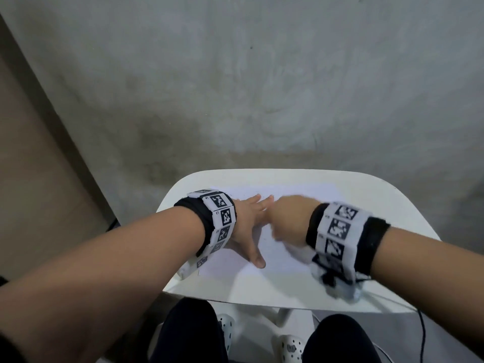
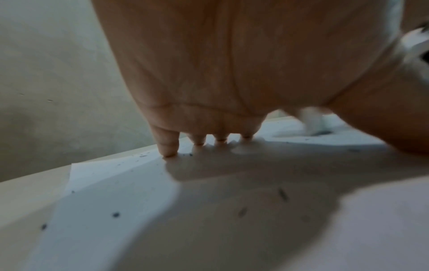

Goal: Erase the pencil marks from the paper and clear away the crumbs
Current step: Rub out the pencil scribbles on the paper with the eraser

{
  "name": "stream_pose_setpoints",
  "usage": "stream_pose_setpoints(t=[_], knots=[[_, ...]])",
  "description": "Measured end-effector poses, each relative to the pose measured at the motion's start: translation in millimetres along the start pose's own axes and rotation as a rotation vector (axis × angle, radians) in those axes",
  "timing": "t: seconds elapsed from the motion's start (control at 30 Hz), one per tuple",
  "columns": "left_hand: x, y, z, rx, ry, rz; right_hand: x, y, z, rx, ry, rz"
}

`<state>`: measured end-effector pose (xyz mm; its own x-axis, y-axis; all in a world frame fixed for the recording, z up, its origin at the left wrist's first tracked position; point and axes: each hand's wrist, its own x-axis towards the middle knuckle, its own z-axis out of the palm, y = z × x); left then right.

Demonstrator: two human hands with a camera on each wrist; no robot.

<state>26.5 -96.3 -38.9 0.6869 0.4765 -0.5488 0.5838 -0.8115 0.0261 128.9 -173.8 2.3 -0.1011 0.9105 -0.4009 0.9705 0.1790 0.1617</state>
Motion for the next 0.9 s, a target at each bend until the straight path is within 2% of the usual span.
stream_pose_setpoints(t=[0.07,0.2,0.33,0.47,0.53,0.6,0.73,0.87,0.9], knots=[[-2.6,2.9,-2.8,-0.018,0.006,-0.005,-6.0,-13.2,5.3,0.077,-0.020,-0.084],[-3.6,0.2,-3.3,-0.023,0.001,0.031,9.2,9.4,1.4,0.115,-0.005,0.060],[-5.0,2.7,-2.5,-0.088,0.011,0.000,-1.6,-12.8,3.3,0.140,-0.025,-0.077],[5.4,-6.7,1.5,-0.006,0.002,0.041,7.3,15.5,1.9,0.099,0.007,0.066],[6.0,-3.0,2.1,0.016,0.001,0.026,-0.5,3.3,5.1,0.062,-0.002,-0.027],[4.3,0.2,2.4,0.052,0.009,0.024,-8.8,-6.0,12.9,0.135,-0.011,-0.121],[8.3,-7.6,5.1,0.031,0.022,0.053,-0.3,16.0,8.4,0.035,-0.008,0.026],[11.2,-4.6,8.4,0.091,0.011,0.023,-18.4,-9.4,11.7,0.065,-0.015,-0.095],[11.0,-5.2,7.8,0.078,0.016,0.030,-17.6,-4.1,10.2,0.064,-0.039,-0.079]])
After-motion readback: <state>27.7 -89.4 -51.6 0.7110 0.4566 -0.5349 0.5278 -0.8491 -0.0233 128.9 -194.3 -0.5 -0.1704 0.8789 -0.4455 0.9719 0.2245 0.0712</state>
